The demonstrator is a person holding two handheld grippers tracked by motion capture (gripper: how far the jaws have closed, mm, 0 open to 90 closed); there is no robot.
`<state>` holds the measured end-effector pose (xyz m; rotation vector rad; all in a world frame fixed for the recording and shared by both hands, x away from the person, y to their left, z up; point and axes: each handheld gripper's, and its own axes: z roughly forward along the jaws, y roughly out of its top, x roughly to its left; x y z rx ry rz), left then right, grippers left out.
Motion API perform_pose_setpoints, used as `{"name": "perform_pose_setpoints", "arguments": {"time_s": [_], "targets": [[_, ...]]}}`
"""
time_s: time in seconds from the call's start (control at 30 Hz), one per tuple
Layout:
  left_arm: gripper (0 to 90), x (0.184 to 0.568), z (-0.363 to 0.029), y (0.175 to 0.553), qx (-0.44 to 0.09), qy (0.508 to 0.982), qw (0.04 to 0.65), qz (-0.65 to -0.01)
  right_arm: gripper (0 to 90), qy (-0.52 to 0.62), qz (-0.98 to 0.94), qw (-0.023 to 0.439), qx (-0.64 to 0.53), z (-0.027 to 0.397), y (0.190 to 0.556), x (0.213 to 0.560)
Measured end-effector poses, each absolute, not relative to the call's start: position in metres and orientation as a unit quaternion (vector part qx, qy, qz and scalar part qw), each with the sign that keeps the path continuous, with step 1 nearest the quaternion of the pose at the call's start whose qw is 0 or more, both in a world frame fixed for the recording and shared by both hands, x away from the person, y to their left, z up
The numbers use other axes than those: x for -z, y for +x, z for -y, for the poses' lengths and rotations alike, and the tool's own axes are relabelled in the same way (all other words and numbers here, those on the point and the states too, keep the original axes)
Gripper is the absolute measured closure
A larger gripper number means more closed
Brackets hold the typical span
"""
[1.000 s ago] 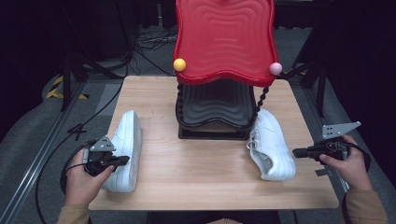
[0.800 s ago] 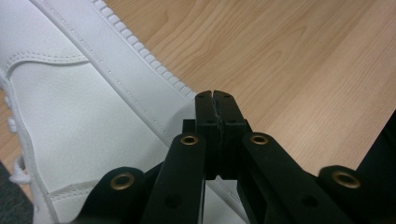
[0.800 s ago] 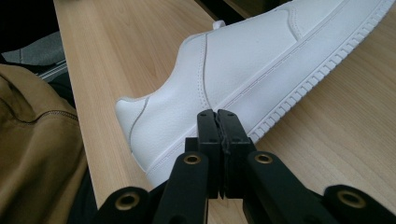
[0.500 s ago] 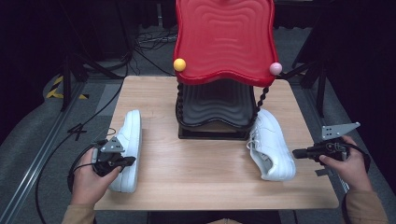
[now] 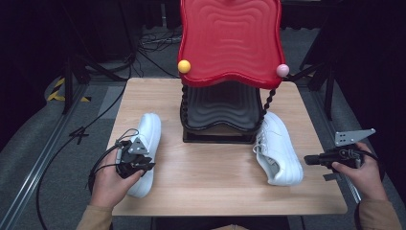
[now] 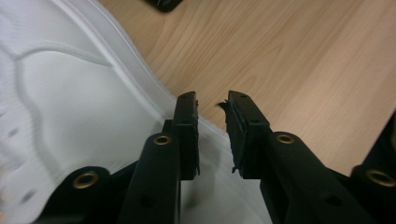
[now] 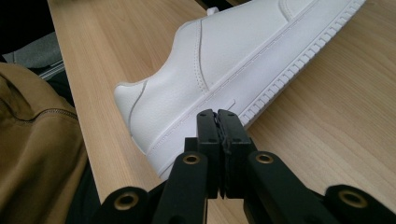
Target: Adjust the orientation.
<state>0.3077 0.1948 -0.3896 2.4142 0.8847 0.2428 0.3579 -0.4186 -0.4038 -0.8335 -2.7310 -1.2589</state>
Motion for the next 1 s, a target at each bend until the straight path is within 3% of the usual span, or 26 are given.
{"name": "perform_pose_setpoints", "arguments": {"time_s": [0.07,0.37,0.57,0.8,1.0], "targets": [[71.6,0.382,-0.190,0.305,-0.078,0.898,0.300,-0.313,88.4,-0.267,0.874,0.012,0.405,0.419,0.357,0.404],[53.7,0.376,-0.180,0.298,-0.082,0.915,0.260,-0.297,87.1,-0.269,0.874,0.012,0.404,0.419,0.356,0.405],[52.7,0.367,-0.180,0.287,-0.056,0.925,0.230,-0.298,86.1,-0.267,0.873,0.015,0.408,0.420,0.356,0.403],[45.1,0.369,-0.180,0.284,-0.038,0.937,0.185,-0.293,85.0,-0.265,0.874,0.018,0.407,0.418,0.357,0.404],[48.8,0.381,-0.172,0.289,-0.009,0.944,0.177,-0.279,83.9,-0.267,0.874,0.020,0.406,0.416,0.359,0.406]]}}
